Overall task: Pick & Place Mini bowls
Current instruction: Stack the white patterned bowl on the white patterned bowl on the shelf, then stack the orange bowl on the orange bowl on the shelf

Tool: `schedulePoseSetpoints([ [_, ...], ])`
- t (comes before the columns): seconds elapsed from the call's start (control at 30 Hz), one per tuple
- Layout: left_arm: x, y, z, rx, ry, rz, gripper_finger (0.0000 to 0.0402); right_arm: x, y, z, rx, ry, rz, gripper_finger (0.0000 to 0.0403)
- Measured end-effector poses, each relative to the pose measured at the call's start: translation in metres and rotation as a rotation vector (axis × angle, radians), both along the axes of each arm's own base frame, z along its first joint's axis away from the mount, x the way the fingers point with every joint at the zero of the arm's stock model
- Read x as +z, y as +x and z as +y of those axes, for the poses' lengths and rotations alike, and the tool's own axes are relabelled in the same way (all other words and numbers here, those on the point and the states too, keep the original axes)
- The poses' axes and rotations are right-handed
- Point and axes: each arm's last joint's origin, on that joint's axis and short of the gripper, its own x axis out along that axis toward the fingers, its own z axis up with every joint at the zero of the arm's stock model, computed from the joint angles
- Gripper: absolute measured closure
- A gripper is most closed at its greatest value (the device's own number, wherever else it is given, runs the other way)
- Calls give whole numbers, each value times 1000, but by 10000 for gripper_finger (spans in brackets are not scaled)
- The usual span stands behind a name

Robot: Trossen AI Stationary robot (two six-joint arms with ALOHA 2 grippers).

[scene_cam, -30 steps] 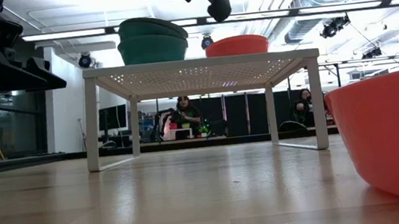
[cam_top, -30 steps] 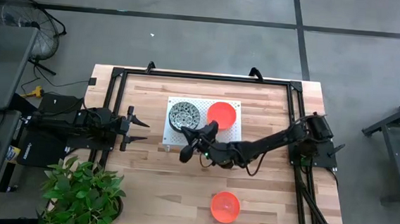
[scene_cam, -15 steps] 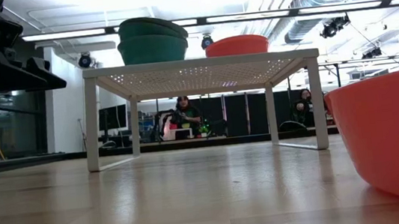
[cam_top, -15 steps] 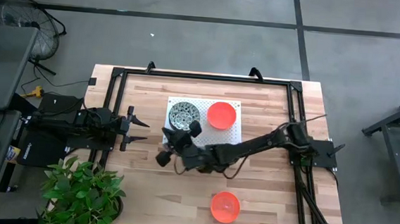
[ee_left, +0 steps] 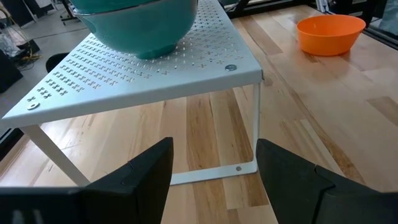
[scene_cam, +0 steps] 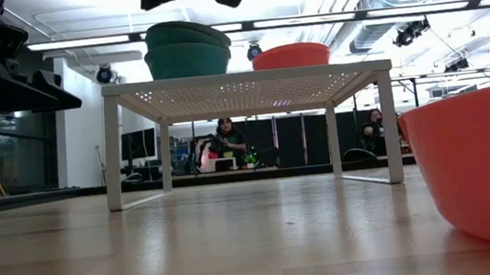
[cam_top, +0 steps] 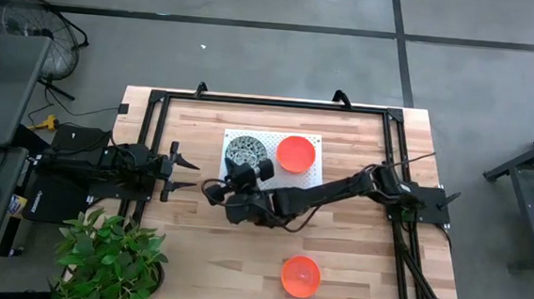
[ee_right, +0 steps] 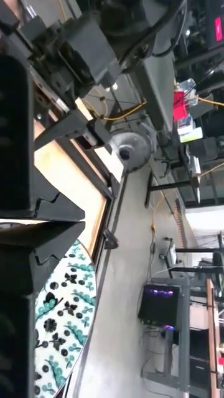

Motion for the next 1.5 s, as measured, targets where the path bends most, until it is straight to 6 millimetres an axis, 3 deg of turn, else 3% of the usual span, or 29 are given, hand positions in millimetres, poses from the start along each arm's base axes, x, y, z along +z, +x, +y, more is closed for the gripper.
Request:
schedulePoseSetpoints([
  [0.3,0,0,0,1,0,0,176,-15,-4,-12,-14,137,3,403],
  [0.6,0,0,0,1,0,0,176,-15,-2,-13,14,131,26,403],
  [0.7,0,0,0,0,0,0,176,-6,-4,-14,12,60,60,403],
  [0.83,0,0,0,1,0,1,176,29,-12,-13,36,-44,99,403],
  [1.0,0,0,0,3,1,1,176,76,-37,-15,148,-139,207,402],
  [1.17,0,0,0,3,1,1,176,113,-81,-23,246,-73,276,402],
  [1.33,0,0,0,2,0,1,176,131,-128,-34,342,127,363,402],
  [1.5,0,0,0,2,0,0,176,137,-158,-31,510,264,494,402],
])
